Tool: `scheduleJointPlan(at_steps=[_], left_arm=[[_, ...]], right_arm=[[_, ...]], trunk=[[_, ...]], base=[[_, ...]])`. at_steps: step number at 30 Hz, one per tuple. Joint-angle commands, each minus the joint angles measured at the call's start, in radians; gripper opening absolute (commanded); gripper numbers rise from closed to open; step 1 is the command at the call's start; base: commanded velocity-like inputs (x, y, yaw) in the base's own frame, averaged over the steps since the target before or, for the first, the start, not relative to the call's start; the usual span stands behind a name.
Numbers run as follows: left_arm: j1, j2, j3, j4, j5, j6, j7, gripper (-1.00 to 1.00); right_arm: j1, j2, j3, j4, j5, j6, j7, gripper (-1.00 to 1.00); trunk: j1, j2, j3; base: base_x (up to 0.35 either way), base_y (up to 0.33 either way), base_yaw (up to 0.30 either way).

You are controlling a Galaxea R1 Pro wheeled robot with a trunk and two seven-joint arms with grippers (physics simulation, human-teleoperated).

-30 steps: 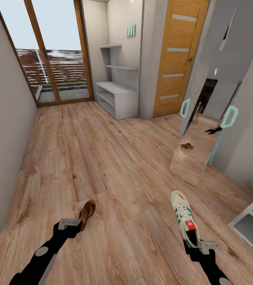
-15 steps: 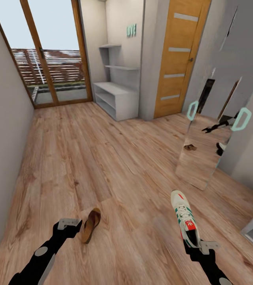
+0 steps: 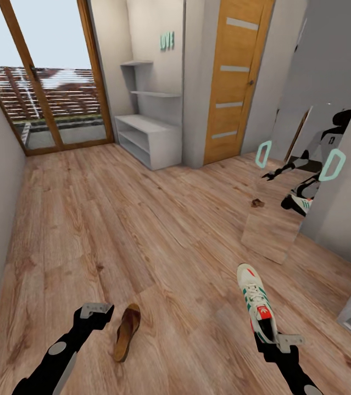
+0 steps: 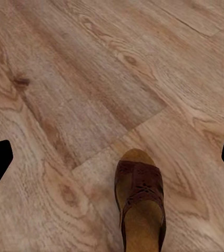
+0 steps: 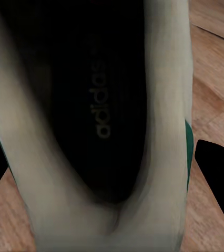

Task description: Pick up the two gym shoes and the two sandals from the corridor floor and place them onto the hallstand (shoe rack) in the corridor, making sure they are on the rack and not on the floor. Arrange them so the two gym shoes are next to each other and the two sandals are next to each other.

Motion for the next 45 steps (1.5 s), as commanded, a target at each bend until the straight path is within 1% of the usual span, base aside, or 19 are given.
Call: scheduleJointPlan(at_steps=[1, 14, 17, 18, 19, 20, 21, 22, 23, 24, 25, 26, 27, 28, 30, 32, 39, 43, 45], left_arm=[[-0.001, -0.001, 0.003, 0.001, -0.004, -0.003, -0.007, 1.0], [0.0, -0.003, 0.003, 0.002, -0.011, -0.002, -0.007, 1.0], [0.0, -0.001, 0.003, 0.002, -0.012, -0.002, -0.008, 1.0], [0.0, -0.001, 0.003, 0.002, -0.013, -0.001, -0.008, 1.0], [0.0, 0.0, 0.003, 0.002, -0.013, -0.001, -0.008, 1.0], [0.0, 0.001, 0.003, 0.003, -0.012, 0.0, -0.008, 1.0], [0.001, 0.001, 0.003, 0.004, -0.012, 0.0, -0.008, 1.0], [0.003, 0.002, 0.003, 0.005, -0.012, 0.0, -0.008, 1.0], [0.018, 0.002, 0.003, 0.022, -0.012, 0.0, -0.008, 1.0], [0.021, 0.002, 0.003, 0.029, -0.013, -0.001, -0.008, 1.0], [0.023, 0.002, 0.002, 0.041, -0.013, -0.001, -0.008, 1.0], [0.024, 0.002, 0.001, 0.049, -0.013, -0.001, -0.007, 1.0], [0.025, 0.002, 0.001, 0.054, -0.013, -0.002, -0.007, 1.0], [0.025, 0.002, 0.0, 0.064, -0.013, -0.002, -0.007, 1.0], [0.026, 0.001, -0.004, 0.079, -0.013, -0.003, -0.007, 1.0], [0.026, 0.0, -0.007, 0.088, -0.014, -0.004, -0.007, 1.0], [0.026, -0.004, -0.016, 0.095, -0.016, -0.004, -0.008, 1.0], [0.026, -0.004, -0.03, 0.096, -0.017, -0.004, -0.008, 1.0], [0.025, -0.006, -0.041, 0.097, -0.022, -0.004, -0.008, 1.0]], right_arm=[[-0.001, 0.0, -0.001, 0.001, -0.01, -0.003, 0.009, -1.0], [-0.001, 0.002, 0.001, -0.002, -0.009, -0.001, 0.013, -1.0], [-0.001, 0.005, 0.004, -0.069, -0.008, 0.007, 0.021, -1.0], [-0.002, 0.007, 0.006, -0.123, -0.006, 0.02, 0.023, -1.0], [-0.003, 0.008, 0.007, -0.154, -0.005, 0.033, 0.024, -1.0], [-0.005, 0.01, 0.011, -0.222, -0.004, 0.074, 0.026, -1.0], [-0.007, 0.016, 0.017, -0.297, -0.003, 0.138, 0.028, -1.0], [-0.008, 0.02, 0.021, -0.336, -0.003, 0.177, 0.029, -1.0], [-0.025, 0.069, 0.035, -0.569, -0.004, 0.442, 0.032, -1.0], [-0.032, 0.086, 0.037, -0.638, -0.005, 0.518, 0.033, -1.0], [-0.047, 0.115, 0.039, -0.741, -0.006, 0.604, 0.033, -1.0], [-0.057, 0.131, 0.04, -0.794, -0.006, 0.64, 0.033, -1.0], [-0.061, 0.138, 0.04, -0.819, -0.007, 0.653, 0.033, -1.0], [-0.07, 0.15, 0.04, -0.863, -0.007, 0.672, 0.032, -1.0], [-0.079, 0.162, 0.041, -0.918, -0.008, 0.69, 0.031, -1.0], [-0.084, 0.168, 0.041, -0.954, -0.009, 0.699, 0.031, -1.0], [-0.088, 0.174, 0.042, -0.981, -0.01, 0.706, 0.032, -1.0], [-0.088, 0.175, 0.044, -0.989, -0.01, 0.707, 0.032, -1.0], [-0.089, 0.175, 0.045, -0.991, -0.01, 0.707, 0.032, -1.0]], trunk=[[0.0, 0.0, -0.001], [0.0, 0.0, -0.001], [0.0, 0.0, -0.001], [0.0, 0.0, -0.001], [0.0, 0.0, -0.001], [0.0, 0.0, -0.001], [0.0, 0.0, -0.001], [0.0, 0.0, -0.001], [0.0, 0.0, -0.001], [0.0, 0.0, -0.001], [0.0, 0.0, -0.001], [0.0, 0.0, -0.001], [0.0, 0.0, -0.001], [0.0, 0.0, -0.001], [0.0, 0.0, -0.001], [0.0, 0.0, -0.001], [0.0, 0.0, -0.001], [0.0, 0.0, -0.001], [0.0, 0.0, -0.001]], base=[[0.02, 0.018, -0.023], [0.064, -0.071, -0.003], [0.004, -0.005, 0.0], [0.002, -0.002, 0.0], [0.001, -0.002, 0.0], [0.001, -0.001, 0.0], [0.0, 0.0, 0.0], [0.0, 0.0, 0.0], [0.0, 0.0, 0.0], [0.0, 0.0, 0.0], [0.0, 0.0, 0.0], [0.0, 0.0, 0.0], [0.0, 0.0, 0.0], [0.0, 0.0, 0.0], [0.0, 0.0, 0.0], [0.0, 0.0, 0.0], [0.0, 0.0, 0.0], [0.0, 0.0, 0.0], [0.0, 0.0, 0.0]])
